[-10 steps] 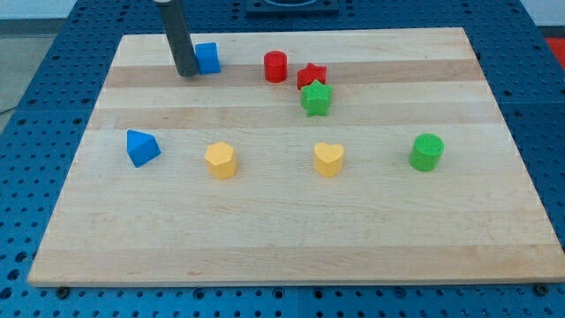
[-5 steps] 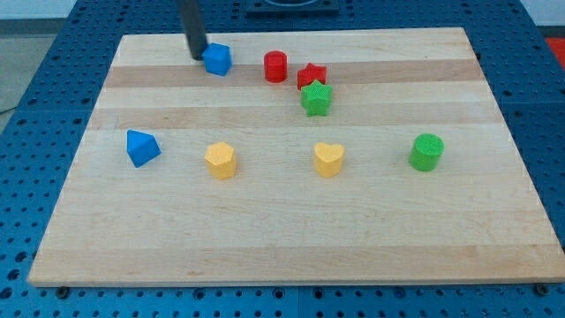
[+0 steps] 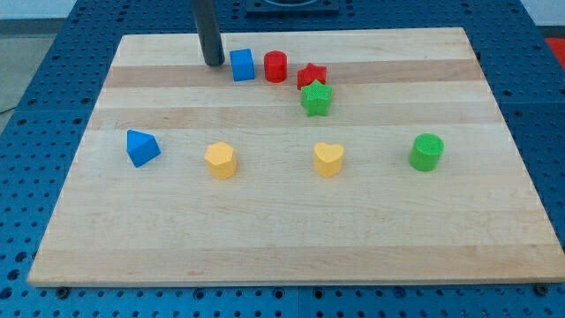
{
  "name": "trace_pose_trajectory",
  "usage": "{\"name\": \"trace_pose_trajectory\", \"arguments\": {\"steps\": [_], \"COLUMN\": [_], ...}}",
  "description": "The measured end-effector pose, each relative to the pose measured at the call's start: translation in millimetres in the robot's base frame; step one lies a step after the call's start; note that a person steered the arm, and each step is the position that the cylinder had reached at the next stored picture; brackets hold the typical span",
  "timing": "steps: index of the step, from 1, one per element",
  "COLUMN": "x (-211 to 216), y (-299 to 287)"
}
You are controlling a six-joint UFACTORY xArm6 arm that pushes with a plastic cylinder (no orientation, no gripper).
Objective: Drag the blue cube to the left of the red circle
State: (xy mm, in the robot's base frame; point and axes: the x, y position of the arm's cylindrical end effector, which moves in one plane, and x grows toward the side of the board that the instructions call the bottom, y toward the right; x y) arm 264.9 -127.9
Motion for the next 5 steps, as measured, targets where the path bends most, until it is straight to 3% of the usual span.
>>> {"name": "trace_pose_trajectory", "arguments": {"steps": [5], "x": [17], "y": [32]}}
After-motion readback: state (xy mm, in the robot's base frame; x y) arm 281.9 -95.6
